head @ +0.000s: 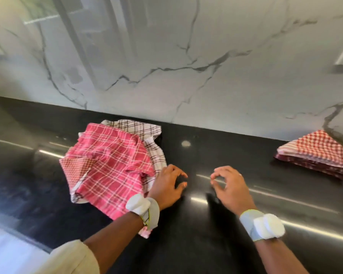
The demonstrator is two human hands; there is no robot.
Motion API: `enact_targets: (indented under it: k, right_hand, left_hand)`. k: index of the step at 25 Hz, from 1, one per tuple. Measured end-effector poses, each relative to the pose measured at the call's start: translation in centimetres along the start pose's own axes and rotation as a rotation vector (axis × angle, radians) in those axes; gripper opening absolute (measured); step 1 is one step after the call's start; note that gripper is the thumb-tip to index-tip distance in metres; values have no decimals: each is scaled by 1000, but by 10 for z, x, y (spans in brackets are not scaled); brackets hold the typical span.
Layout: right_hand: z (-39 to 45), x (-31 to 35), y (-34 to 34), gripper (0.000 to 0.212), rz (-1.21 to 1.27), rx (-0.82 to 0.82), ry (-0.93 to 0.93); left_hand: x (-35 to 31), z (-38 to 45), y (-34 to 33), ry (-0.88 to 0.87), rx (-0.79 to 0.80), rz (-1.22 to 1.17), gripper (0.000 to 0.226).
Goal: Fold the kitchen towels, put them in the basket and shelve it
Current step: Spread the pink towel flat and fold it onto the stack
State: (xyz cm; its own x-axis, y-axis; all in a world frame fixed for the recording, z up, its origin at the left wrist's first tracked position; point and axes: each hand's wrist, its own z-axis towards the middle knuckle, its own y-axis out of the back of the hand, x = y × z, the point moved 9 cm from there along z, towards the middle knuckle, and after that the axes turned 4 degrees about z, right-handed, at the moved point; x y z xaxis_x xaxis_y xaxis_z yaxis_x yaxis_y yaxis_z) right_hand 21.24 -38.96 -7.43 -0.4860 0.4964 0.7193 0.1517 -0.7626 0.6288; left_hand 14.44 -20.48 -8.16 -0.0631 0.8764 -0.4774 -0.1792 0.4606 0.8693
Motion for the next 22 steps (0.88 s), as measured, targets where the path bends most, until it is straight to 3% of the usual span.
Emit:
enact_targets:
  k: [4, 8, 10, 12, 16, 17, 20, 22]
  right_hand:
    - [7, 73, -103, 13, 85, 181, -17]
    - [13, 121, -159, 12, 72, 238, -24]
    - [20, 128, -163, 11, 72, 225, -17]
    - [21, 136, -163, 6, 46, 196, -30]
    - [25, 142, -148, 9, -56, 184, -57]
    - [27, 143, -143, 9, -77, 178, -60]
    - [34, 148, -133, 9, -112, 171, -69]
    - [35, 153, -134, 8, -131, 198, -62]
  left_hand:
    - [99, -33, 59, 139, -166, 99, 27]
    - [156, -36, 88, 260, -129, 152, 47]
    - [173, -22, 84, 331, -58, 123, 53]
    - [188, -12, 83, 389, -23, -84, 50]
    - [188, 7, 87, 356, -49, -301, 6]
    - [183, 10, 86, 312, -31, -281, 10]
    - [180, 14, 75, 228, 119, -66, 48]
    - [191, 12, 70, 274, 147, -59, 45]
